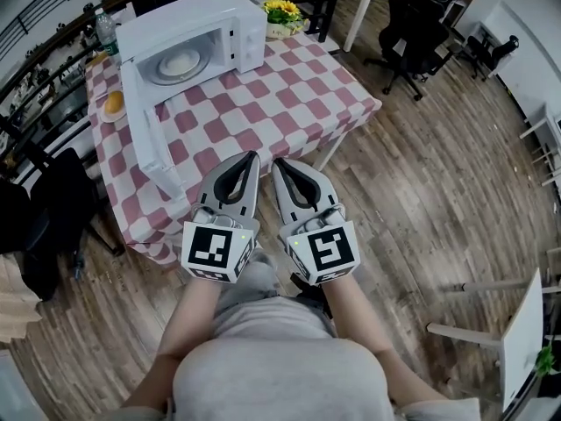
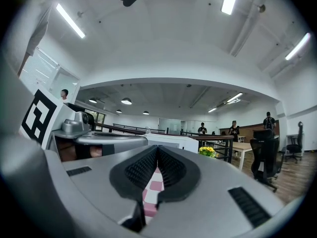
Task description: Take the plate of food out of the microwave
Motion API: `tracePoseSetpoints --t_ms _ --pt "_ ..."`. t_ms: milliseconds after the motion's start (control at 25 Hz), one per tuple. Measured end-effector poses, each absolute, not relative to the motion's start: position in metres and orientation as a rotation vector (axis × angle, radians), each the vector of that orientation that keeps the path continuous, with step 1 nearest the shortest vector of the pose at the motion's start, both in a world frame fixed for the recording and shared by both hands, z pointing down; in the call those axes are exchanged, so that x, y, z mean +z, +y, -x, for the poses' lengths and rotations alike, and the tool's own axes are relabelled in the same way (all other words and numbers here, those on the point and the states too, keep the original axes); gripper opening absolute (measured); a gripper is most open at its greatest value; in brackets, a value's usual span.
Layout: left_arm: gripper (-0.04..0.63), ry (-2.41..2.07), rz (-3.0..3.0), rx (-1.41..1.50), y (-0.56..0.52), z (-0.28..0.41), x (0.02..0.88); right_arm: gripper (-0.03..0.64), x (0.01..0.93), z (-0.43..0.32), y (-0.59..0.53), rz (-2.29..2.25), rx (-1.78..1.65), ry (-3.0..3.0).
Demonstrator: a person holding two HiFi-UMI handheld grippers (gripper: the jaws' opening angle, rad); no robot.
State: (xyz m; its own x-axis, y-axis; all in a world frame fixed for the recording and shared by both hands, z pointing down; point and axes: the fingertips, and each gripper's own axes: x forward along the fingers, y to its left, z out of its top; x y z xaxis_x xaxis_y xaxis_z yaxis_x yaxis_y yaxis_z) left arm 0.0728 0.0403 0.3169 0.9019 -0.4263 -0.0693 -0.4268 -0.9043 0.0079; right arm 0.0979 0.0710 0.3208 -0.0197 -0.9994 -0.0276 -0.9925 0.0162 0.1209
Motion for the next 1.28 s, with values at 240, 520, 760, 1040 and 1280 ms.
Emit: tracePoseSetpoints --t_ms 240,520,760,1040,1280 --pt "0.002 0.754 3.055 0.106 0.005 -0.089 0.318 0.026 0.322 -0.122 0.034 -2.137 -0.1 -2.261" --pt "0.002 0.843 3.058 0.101 -0.046 -0.107 0.322 0.026 0.324 -0.137 -0.016 -2.041 -0.107 -2.327" --pt "0.002 0.909 3.057 0.103 -0.083 -0.121 0.326 0.026 0.33 -0.144 -0.055 -1.95 -0.092 -2.368" --pt "0.002 0.993 3.06 0.097 -0.127 -0.131 0.336 0.026 0.34 -0.155 -0.101 -1.882 -0.05 -2.409" --pt "0.002 1.056 3.04 0.123 -0.165 -0.132 0.332 0.026 0.343 -0.159 -0.134 -1.838 -0.044 -2.43"
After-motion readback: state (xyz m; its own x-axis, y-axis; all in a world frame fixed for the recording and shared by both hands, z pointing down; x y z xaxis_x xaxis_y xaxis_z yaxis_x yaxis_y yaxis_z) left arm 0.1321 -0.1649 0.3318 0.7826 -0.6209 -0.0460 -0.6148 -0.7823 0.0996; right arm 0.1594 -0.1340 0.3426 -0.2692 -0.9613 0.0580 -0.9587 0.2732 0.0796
